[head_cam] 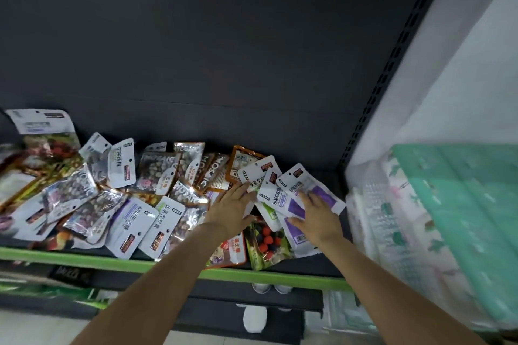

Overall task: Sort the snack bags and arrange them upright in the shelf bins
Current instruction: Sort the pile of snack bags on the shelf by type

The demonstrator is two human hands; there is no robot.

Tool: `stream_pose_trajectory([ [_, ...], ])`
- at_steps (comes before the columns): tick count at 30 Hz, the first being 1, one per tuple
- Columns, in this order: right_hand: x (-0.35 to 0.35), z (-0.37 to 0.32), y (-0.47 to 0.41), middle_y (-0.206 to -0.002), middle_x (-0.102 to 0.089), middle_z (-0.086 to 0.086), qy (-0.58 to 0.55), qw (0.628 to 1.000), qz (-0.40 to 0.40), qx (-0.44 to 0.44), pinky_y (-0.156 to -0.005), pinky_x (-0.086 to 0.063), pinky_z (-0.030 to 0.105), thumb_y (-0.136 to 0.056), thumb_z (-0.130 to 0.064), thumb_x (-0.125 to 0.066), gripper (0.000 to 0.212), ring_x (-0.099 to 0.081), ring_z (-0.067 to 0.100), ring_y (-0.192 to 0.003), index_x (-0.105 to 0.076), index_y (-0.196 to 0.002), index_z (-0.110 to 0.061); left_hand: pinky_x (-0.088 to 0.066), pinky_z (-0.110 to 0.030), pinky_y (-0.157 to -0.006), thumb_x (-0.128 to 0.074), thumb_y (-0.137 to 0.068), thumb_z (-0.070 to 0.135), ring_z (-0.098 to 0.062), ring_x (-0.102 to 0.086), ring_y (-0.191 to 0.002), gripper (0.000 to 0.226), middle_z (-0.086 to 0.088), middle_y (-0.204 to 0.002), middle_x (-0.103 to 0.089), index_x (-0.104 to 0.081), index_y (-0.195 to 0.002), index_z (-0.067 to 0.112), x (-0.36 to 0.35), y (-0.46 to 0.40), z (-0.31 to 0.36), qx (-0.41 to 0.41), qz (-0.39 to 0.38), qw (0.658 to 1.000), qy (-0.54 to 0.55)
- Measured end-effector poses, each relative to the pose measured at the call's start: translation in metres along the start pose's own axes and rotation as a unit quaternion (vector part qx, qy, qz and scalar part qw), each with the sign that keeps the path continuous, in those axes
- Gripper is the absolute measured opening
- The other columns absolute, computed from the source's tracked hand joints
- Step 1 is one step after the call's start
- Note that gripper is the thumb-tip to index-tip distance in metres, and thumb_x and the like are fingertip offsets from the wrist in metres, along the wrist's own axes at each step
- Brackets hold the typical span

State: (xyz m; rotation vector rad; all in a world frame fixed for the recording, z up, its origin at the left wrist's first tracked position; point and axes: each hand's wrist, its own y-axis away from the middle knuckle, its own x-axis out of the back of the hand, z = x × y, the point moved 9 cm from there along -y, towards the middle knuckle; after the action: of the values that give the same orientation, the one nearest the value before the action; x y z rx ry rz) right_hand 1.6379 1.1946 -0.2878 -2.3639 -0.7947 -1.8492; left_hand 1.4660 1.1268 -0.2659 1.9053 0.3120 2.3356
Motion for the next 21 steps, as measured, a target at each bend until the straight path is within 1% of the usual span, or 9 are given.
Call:
stream_pose_trajectory([
  [4, 0.007, -0.013, -0.003, -0.145, -0.035, 0.012, 0.098, 0.995, 0.021, 0.014, -0.1, -0.041, 0.041, -0.093, -0.045, -0.049, 0.065, -0.037, 0.034, -0.129, -0.021, -0.147, -0.021, -0.022, -0.037, -0.115, -0.047, -0.097, 0.029, -0.015, -0.015, -0.144, 0.054, 0.005, -0.157, -0.015, -0.026, -0.147, 0.026, 0.014, 0.0, -0.002, 0.01, 0.037, 0.998, 0.044],
  [7, 0.014, -0.015, -0.006, -0.14, -0.039, 0.013, 0.076, 0.996, 0.038, -0.014, -0.094, -0.045, 0.04, -0.097, -0.037, -0.045, 0.053, -0.037, 0.034, -0.128, -0.027, -0.145, -0.023, -0.025, -0.036, -0.115, -0.049, -0.096, 0.025, -0.018, -0.022, -0.141, 0.059, 0.002, -0.156, -0.02, -0.024, -0.149, 0.023, 0.028, -0.002, -0.011, 0.025, 0.079, 0.993, 0.081],
  [9, 0.017, -0.013, -0.007, -0.139, -0.04, 0.012, 0.053, 0.997, 0.041, -0.035, -0.091, -0.047, 0.04, -0.099, -0.035, -0.043, 0.049, -0.036, 0.033, -0.129, -0.03, -0.145, -0.025, -0.019, -0.035, -0.116, -0.051, -0.094, 0.026, -0.02, -0.018, -0.143, 0.063, 0.003, -0.157, -0.016, -0.021, -0.15, 0.023, 0.034, -0.005, -0.018, 0.025, 0.081, 0.994, 0.07],
  [11, 0.024, -0.014, -0.007, -0.138, -0.043, 0.012, 0.068, 0.995, 0.055, -0.045, -0.09, -0.048, 0.039, -0.1, -0.033, -0.039, 0.046, -0.038, 0.032, -0.128, -0.03, -0.145, -0.024, -0.011, -0.034, -0.119, -0.051, -0.094, 0.028, -0.018, -0.003, -0.147, 0.066, 0.003, -0.159, -0.011, -0.018, -0.151, 0.021, 0.036, -0.011, -0.024, 0.018, 0.067, 0.997, 0.044],
  [13, 0.033, -0.018, -0.009, -0.133, -0.049, 0.012, 0.078, 0.993, 0.072, -0.052, -0.088, -0.049, 0.039, -0.101, -0.026, -0.037, 0.043, -0.044, 0.032, -0.124, -0.032, -0.143, -0.023, -0.011, -0.035, -0.12, -0.052, -0.094, 0.027, -0.017, 0.006, -0.147, 0.066, 0.002, -0.159, -0.014, -0.019, -0.151, 0.018, 0.035, -0.016, -0.029, 0.008, 0.057, 0.998, 0.04],
  [14, 0.037, -0.019, -0.009, -0.129, -0.053, 0.012, 0.078, 0.992, 0.081, -0.056, -0.086, -0.049, 0.039, -0.101, -0.022, -0.037, 0.041, -0.048, 0.031, -0.12, -0.035, -0.141, -0.022, -0.014, -0.036, -0.119, -0.053, -0.094, 0.027, -0.017, 0.006, -0.147, 0.065, 0.002, -0.158, -0.016, -0.021, -0.15, 0.017, 0.036, -0.019, -0.031, 0.005, 0.053, 0.997, 0.052],
  [16, 0.045, -0.019, -0.007, -0.12, -0.059, 0.01, 0.073, 0.989, 0.107, -0.069, -0.081, -0.051, 0.039, -0.1, -0.022, -0.039, 0.036, -0.054, 0.03, -0.112, -0.044, -0.136, -0.021, -0.022, -0.037, -0.117, -0.053, -0.095, 0.027, -0.019, -0.004, -0.147, 0.062, -0.002, -0.157, -0.021, -0.025, -0.149, 0.017, 0.04, -0.022, -0.036, 0.016, 0.054, 0.994, 0.096],
  [18, 0.047, -0.018, -0.001, -0.119, -0.06, 0.007, 0.075, 0.986, 0.123, -0.083, -0.079, -0.052, 0.038, -0.099, -0.027, -0.042, 0.035, -0.056, 0.028, -0.11, -0.045, -0.134, -0.023, -0.026, -0.034, -0.114, -0.053, -0.095, 0.029, -0.022, -0.017, -0.144, 0.057, -0.006, -0.154, -0.029, -0.03, -0.147, 0.018, 0.046, -0.027, -0.041, 0.038, 0.059, 0.989, 0.132],
  [21, 0.023, -0.02, 0.007, -0.142, -0.04, 0.006, 0.062, 0.992, 0.072, -0.086, -0.09, -0.048, 0.041, -0.099, -0.034, -0.042, 0.048, -0.042, 0.028, -0.126, -0.028, -0.145, -0.029, -0.039, -0.034, -0.102, -0.054, -0.094, 0.033, -0.026, -0.042, -0.129, 0.048, -0.007, -0.141, -0.046, -0.042, -0.138, 0.018, 0.045, -0.036, -0.043, 0.079, 0.04, 0.979, 0.184],
])
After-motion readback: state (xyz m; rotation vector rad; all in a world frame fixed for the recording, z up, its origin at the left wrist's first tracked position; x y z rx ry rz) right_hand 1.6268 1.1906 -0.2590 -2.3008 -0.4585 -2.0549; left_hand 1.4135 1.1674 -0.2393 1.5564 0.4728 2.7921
